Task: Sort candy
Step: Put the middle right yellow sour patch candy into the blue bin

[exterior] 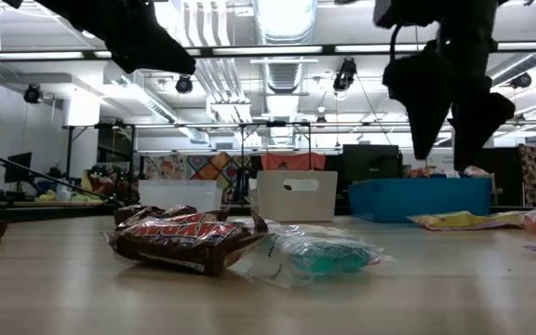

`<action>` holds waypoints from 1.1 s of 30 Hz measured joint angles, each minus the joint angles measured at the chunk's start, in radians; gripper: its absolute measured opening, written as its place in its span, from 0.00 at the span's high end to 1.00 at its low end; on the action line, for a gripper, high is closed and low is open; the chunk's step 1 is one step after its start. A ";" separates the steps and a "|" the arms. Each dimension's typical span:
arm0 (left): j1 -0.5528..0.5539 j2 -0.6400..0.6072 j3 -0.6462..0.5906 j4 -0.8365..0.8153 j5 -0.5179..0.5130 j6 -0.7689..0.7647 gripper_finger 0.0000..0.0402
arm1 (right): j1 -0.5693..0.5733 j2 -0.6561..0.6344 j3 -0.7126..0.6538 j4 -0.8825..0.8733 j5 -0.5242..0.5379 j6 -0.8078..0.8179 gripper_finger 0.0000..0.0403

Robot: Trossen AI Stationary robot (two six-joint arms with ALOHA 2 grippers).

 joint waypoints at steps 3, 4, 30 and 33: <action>0.000 0.000 0.000 -0.006 0.000 0.001 0.81 | 0.002 0.063 0.042 -0.060 0.001 -0.002 0.01; 0.000 0.000 0.000 -0.011 0.000 0.001 0.81 | 0.005 0.082 0.053 -0.072 0.000 -0.002 0.01; 0.000 0.000 0.000 -0.045 0.000 0.001 0.81 | 0.013 0.256 0.050 -0.030 0.081 0.029 0.01; 0.000 0.000 0.000 -0.045 0.000 0.001 0.81 | 0.013 0.256 0.017 0.025 0.082 0.041 0.01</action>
